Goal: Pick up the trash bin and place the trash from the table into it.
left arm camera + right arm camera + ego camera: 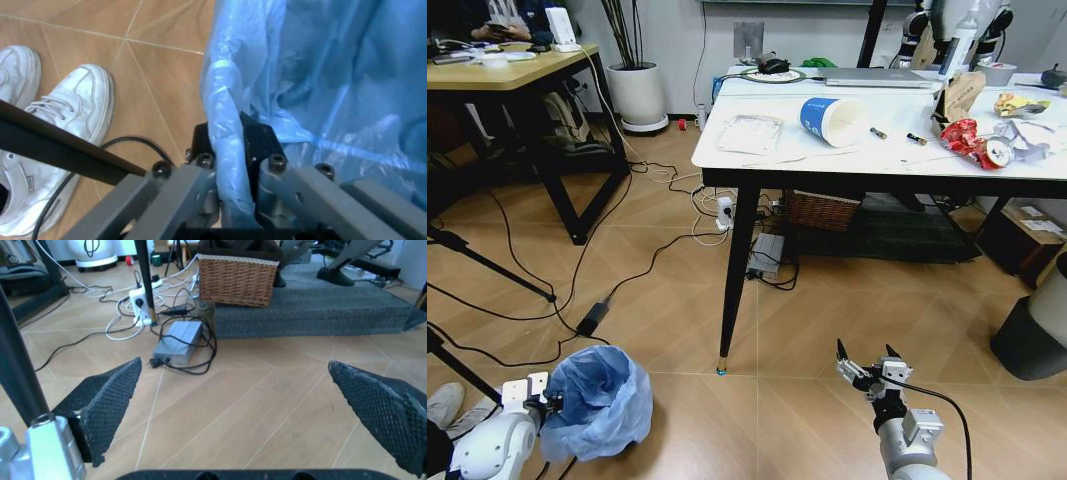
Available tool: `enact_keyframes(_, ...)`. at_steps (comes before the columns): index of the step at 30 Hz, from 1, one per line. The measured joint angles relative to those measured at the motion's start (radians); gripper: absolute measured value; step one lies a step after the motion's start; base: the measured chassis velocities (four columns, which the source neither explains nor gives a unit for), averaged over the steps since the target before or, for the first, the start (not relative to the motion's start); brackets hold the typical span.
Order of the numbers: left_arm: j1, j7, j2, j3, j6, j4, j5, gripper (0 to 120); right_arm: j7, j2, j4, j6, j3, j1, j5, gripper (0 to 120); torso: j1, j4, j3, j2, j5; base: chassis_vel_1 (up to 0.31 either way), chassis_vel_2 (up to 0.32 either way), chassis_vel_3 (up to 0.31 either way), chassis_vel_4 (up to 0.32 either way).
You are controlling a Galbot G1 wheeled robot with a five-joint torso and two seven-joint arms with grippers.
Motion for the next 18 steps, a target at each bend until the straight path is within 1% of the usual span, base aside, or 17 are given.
enact_keyframes(2, 0.004, -0.001, 0.000, 0.000, 0.001, -0.004, -0.006, 0, 0.000, 0.001, 0.002, 0.001, 0.000, -0.003, -0.002, 100, 0.000, -0.0001, 0.000, 0.000, -0.0006, 0.000, 0.000, 0.000, 0.000)
enact_keyframes(10, 0.026, -0.008, -0.001, -0.001, 0.008, -0.041, -0.041, 0, 0.000, 0.003, 0.010, 0.003, 0.002, -0.003, -0.006, 100, 0.000, -0.0001, 0.000, 0.000, -0.0003, 0.000, 0.000, 0.000, 0.000)
enact_keyframes(15, 0.064, -0.029, 0.004, 0.007, 0.015, -0.128, -0.094, 0, -0.002, 0.010, 0.010, 0.002, 0.006, 0.003, -0.014, 100, 0.000, 0.0002, 0.000, 0.000, -0.0005, 0.000, 0.000, 0.000, 0.000)
enact_keyframes(16, 0.064, -0.029, 0.004, 0.007, 0.015, -0.128, -0.094, 0, -0.002, 0.010, 0.010, 0.002, 0.006, 0.003, -0.014, 100, 0.000, 0.0002, 0.000, 0.000, -0.0005, 0.000, 0.000, 0.000, 0.000)
enact_keyframes(18, 0.077, -0.046, 0.007, 0.013, 0.022, -0.170, -0.125, 0, -0.002, 0.014, 0.010, 0.002, 0.008, 0.005, -0.017, 100, 0.000, 0.0003, 0.000, 0.000, -0.0006, 0.000, 0.000, 0.000, 0.000)
